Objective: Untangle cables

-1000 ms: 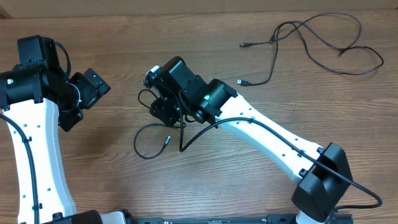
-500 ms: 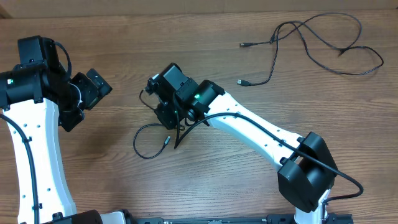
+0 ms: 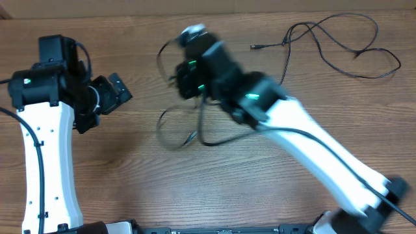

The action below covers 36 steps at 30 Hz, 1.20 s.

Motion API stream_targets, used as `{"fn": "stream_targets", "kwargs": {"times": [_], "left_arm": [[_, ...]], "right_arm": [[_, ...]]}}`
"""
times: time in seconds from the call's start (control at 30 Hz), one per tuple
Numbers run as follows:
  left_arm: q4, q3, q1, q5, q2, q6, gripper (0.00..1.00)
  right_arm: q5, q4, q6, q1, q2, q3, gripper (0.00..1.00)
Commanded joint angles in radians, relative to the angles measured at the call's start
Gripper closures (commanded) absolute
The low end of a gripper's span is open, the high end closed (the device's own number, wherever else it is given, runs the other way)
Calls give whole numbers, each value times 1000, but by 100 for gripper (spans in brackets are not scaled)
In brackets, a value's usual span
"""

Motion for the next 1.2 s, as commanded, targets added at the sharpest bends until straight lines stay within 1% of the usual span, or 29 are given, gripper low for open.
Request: {"fn": "stream_targets", "kwargs": {"times": [0.0,0.1,0.2,0.3,0.43,0.6,0.73,0.87,1.17], "left_arm": [[16,6,-39,11,4,40,0],[31,6,-55,11,4,40,0],[35,6,-58,11,4,40,0],[35,6,-57,11,5,40,0],[39,6,-57,11,5,40,0],[41,6,-57,11,5,40,0],[40,6,-57,11,5,40,1],[40,6,-57,11,5,40,1],[37,6,-57,11,5,40,0]], "right_arm": [[163,-6,80,-47,-161,37,96],[292,-19,80,-81,-251,37,96],[464,-45,80,-118,-328,37,96],[533,-104,80,-175,-388,37,96],[478,-236,87,-270,-425,37,96],[382,-449,259,-387,-419,32,96],[379,-563,374,-482,-399,31,96],[380,-581,387,-610,-366,31,96],[388,-536,388,-924,-253,31,96]]}}
